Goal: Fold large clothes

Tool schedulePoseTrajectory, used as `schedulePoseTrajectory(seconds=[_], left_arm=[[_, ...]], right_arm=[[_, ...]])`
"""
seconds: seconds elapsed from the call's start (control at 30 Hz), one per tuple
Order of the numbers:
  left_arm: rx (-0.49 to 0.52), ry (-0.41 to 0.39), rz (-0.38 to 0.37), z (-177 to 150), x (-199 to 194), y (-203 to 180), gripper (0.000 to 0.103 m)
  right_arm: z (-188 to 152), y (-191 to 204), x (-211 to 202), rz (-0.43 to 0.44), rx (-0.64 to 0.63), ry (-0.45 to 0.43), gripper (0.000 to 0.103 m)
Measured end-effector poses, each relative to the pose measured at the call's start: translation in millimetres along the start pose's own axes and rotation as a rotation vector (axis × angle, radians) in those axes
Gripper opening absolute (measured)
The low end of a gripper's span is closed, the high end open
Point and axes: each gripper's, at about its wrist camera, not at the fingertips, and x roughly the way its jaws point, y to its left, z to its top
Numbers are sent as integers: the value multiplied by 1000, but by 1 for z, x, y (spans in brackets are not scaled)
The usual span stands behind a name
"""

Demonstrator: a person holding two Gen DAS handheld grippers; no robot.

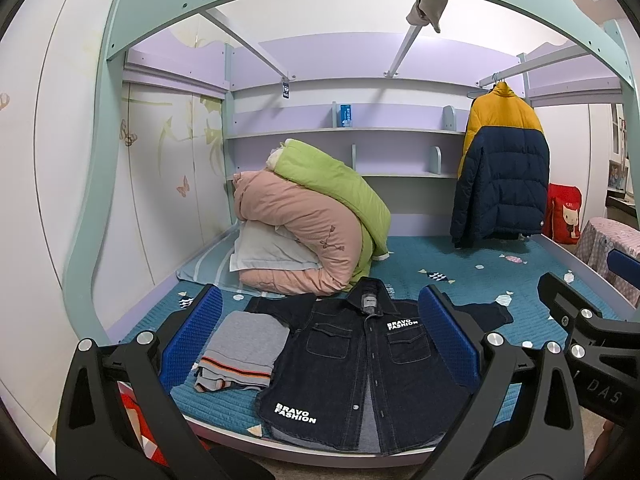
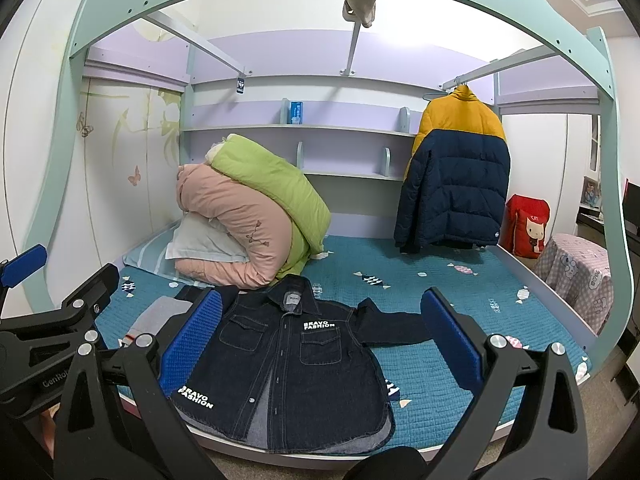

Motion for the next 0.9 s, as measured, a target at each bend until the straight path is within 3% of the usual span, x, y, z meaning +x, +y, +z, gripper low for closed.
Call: schedulePoseTrajectory(seconds=[0.9], left_arm=[[6, -1, -1, -1, 0, -2, 98]], right_arm=[[2, -8, -6, -4, 3, -7, 96]])
